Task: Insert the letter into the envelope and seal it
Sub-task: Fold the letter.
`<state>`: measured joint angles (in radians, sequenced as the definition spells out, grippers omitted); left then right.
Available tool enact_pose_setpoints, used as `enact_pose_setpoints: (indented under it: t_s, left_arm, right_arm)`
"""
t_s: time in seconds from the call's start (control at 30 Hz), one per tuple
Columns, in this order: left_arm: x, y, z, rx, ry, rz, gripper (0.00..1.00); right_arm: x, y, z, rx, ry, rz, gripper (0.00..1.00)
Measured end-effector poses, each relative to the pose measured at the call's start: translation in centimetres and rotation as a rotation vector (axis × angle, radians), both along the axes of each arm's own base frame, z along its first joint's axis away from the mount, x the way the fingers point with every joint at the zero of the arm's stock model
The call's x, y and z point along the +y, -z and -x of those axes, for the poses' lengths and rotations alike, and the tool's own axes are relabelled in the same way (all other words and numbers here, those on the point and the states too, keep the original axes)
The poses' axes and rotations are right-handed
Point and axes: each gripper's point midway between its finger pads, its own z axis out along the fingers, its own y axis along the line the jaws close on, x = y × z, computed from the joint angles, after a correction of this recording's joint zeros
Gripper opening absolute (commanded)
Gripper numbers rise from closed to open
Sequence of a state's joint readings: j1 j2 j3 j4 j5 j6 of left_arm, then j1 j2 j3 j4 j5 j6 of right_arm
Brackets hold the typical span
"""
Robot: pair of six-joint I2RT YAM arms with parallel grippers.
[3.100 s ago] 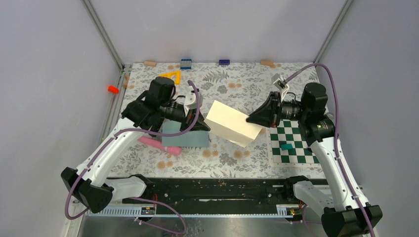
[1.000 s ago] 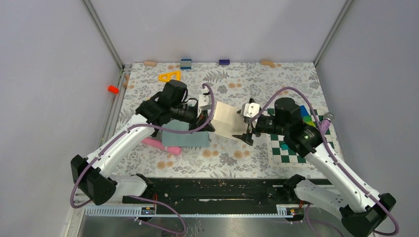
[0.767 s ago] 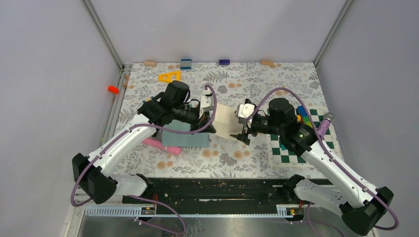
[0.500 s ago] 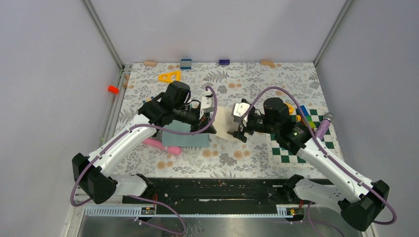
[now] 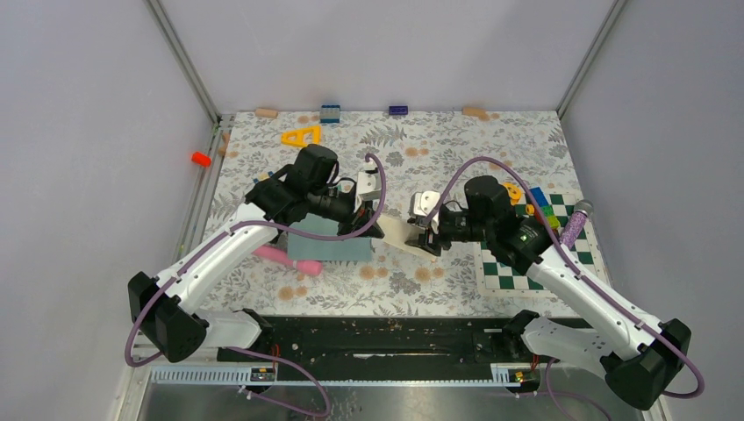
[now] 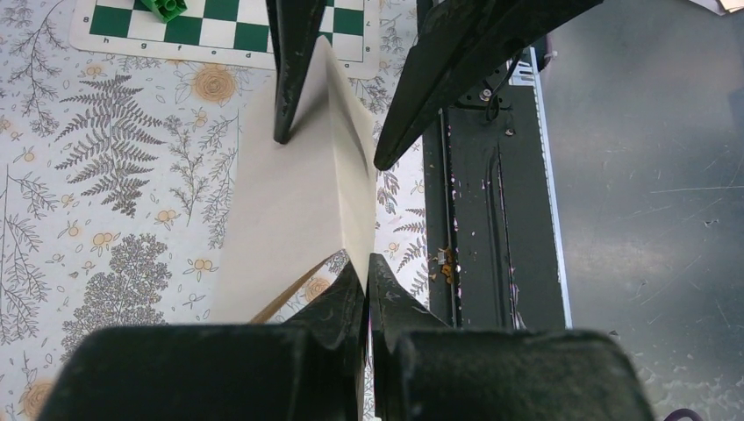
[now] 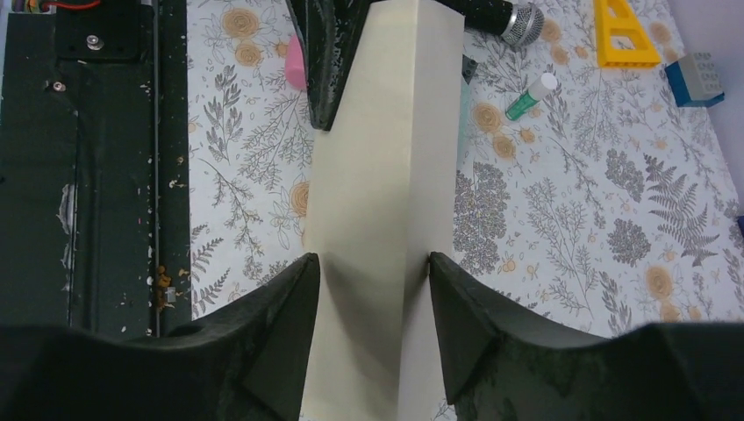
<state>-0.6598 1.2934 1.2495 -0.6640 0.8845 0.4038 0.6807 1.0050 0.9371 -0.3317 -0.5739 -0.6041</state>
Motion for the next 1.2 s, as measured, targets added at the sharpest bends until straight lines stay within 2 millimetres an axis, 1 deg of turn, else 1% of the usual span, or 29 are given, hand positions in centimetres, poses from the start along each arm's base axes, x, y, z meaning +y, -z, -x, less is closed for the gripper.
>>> enact_pose_setpoints:
  t_s: [0.1,0.3,0.37,0.47,0.57,0.63,0.7,0.73,0.77,0.8,0.9,0.93,1.03,1.2]
  left_arm:
    - [0.0,0.0,-0.1,-0.005,-0.001,-0.002,0.02]
    - [0.2,0.1,-0.4,-0.028,-0.011,-0.01,0.03]
    - [0.3,0.2,-0.4,-0.033,-0.015,-0.016,0.04]
    - [0.4,0.2,-0.5,-0.043,-0.021,-0.023,0.07]
    - [0.5,0.3,-0.6,-0.05,-0.024,-0.027,0.08]
    - [0.5,0.3,-0.6,-0.051,-0.025,-0.029,0.08]
    - [0.5,0.3,-0.6,-0.051,-0.027,-0.03,0.12]
    - [0.5,0.3,-0.6,-0.052,-0.027,-0.031,0.17]
    - [0.6,0.3,-0.7,-0.053,-0.028,-0.032,0.28]
    - [0.6,0.3,-0.7,-0.056,-0.029,-0.032,0.47]
    - [0.8,0.3,-0.9,-0.075,-0.043,-0.04,0.95]
    - [1.0,0.1,-0.9,-0.088,-0.053,-0.042,0.98]
    - [1.8,-0.7,-0.8,-0.133,-0.07,-0.046,0.99]
    - [3.8,-3.5,-1.0,-0.226,-0.123,-0.012,0.99]
  right_arm:
    - [0.0,0.1,0.2,0.008,-0.01,0.001,0.46]
    - [-0.1,0.2,0.8,0.038,-0.017,0.009,0.41]
    - [0.0,-0.1,0.9,0.046,-0.022,0.003,0.36]
    - [0.1,-0.6,1.3,0.059,-0.034,-0.007,0.24]
    - [0.1,-0.9,1.6,0.076,-0.039,-0.011,0.11]
    - [0.1,-1.0,1.7,0.084,-0.042,-0.013,0.05]
    - [0.1,-0.9,1.7,0.09,-0.04,-0.012,0.0]
    - [0.1,-0.9,1.8,0.094,-0.039,-0.011,0.0]
    - [0.1,-0.8,1.8,0.098,-0.037,-0.01,0.0]
    - [0.1,-0.8,1.8,0.102,-0.036,-0.009,0.0]
    - [0.1,-0.5,1.8,0.119,-0.028,-0.001,0.0]
    - [0.0,-0.4,1.7,0.123,-0.021,0.002,0.0]
    - [-0.1,-0.3,1.5,0.126,-0.004,0.007,0.0]
    - [-0.1,-0.3,1.5,0.142,0.002,0.001,0.0]
